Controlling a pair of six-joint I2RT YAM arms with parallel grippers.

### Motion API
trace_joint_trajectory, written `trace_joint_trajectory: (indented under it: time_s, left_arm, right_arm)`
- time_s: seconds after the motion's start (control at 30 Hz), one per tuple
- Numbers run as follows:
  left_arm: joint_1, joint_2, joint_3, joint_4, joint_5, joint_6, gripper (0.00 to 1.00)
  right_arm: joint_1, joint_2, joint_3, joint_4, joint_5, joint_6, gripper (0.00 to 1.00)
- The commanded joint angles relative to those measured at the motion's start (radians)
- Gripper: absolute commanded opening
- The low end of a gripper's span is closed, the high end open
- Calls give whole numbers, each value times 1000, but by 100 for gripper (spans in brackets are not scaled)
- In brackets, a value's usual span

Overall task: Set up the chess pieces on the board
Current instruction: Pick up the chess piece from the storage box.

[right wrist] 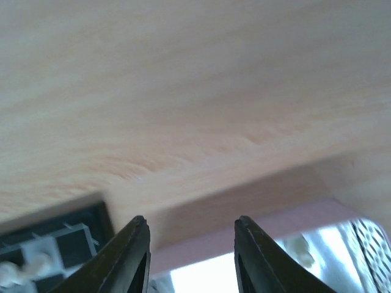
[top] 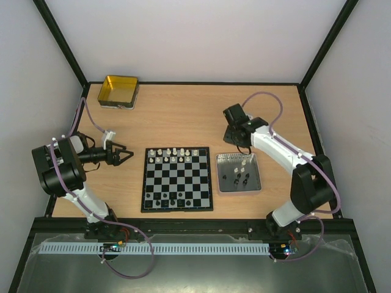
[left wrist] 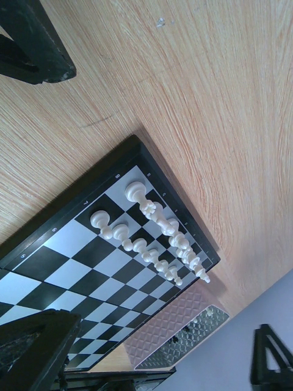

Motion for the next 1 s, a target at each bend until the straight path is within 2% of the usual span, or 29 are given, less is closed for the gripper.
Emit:
trace_joint_trajectory:
  time_s: [0.0,0.3,0.53,0.97]
  left_arm:
    - [3,-17,-7,-5,29,23,100]
    - [1,-19,-10,-3,29,24,100]
    - [2,-20,-10,-3,27,24,100]
    - [1,-20,-10,-3,27,24,100]
  right_arm:
    - [4,-82,-141,-32,-1,69,37]
    - [4,-168,-292,-9,-84,93,34]
    - [4,-124,-341,41,-129,73,26]
    - [4,-88,-381,79,-147,58,25]
